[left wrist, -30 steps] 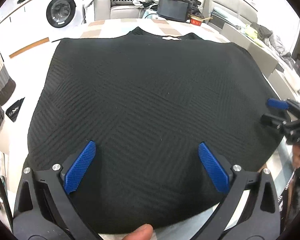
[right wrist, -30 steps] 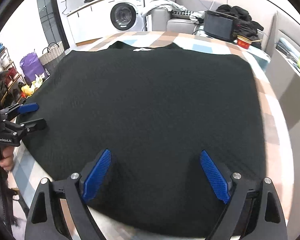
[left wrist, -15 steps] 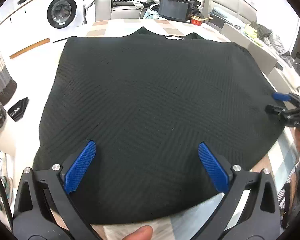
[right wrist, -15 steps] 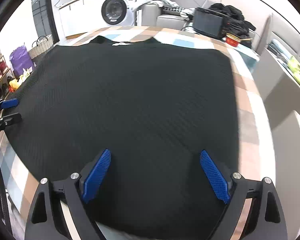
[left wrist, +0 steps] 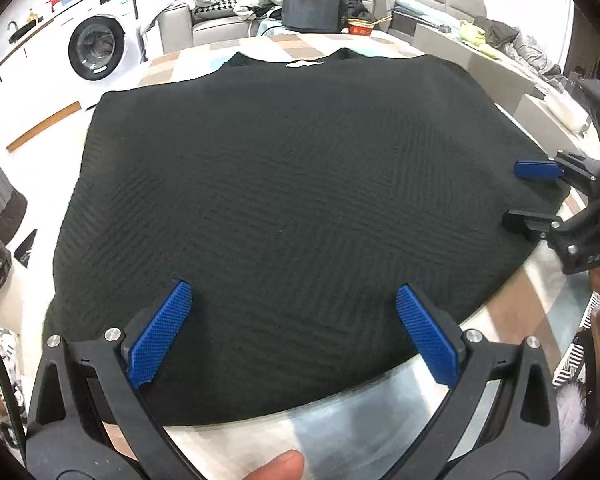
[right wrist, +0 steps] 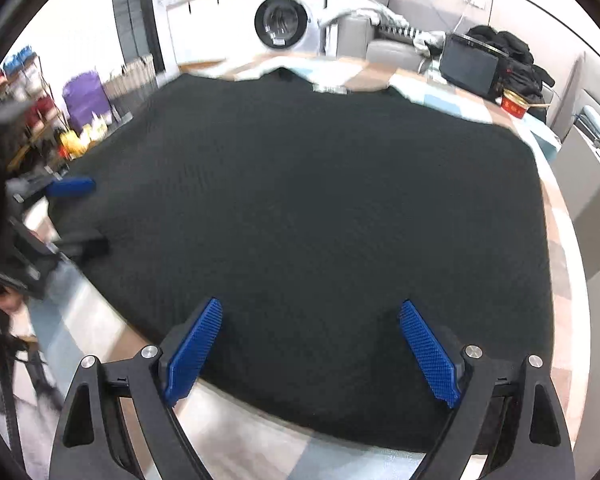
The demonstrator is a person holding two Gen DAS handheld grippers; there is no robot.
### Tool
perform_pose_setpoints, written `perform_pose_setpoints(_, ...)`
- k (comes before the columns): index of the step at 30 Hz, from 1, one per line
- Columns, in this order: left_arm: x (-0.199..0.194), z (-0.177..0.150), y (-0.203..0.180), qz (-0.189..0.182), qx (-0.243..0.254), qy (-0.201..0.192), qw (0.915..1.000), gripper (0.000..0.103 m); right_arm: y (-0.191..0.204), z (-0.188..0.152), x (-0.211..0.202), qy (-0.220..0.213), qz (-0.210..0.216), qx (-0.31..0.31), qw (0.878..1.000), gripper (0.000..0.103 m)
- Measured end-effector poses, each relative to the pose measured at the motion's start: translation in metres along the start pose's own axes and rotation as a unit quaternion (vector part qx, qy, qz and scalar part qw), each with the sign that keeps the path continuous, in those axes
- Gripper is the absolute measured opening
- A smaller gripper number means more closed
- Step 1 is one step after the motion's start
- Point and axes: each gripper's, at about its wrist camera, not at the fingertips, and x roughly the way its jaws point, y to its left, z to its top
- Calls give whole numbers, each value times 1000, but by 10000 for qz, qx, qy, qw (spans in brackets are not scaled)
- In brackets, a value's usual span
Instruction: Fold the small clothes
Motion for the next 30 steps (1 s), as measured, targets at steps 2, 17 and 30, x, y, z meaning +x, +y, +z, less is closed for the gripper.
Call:
perform_pose_setpoints(2,-2,-3,9,35,-166,-44,9998,102,-8,-6,-4,-86,-195,36,9998,93)
perform_pose_setpoints(17,-2,5,29,17,-613,-121,9980,102,-60,-10,-31,-408,-483,908,9939,94)
perform_pose_setpoints(30,39,52,33,264,-552,-20,9981,103,-14,62,45,43,-137,171,9998,95)
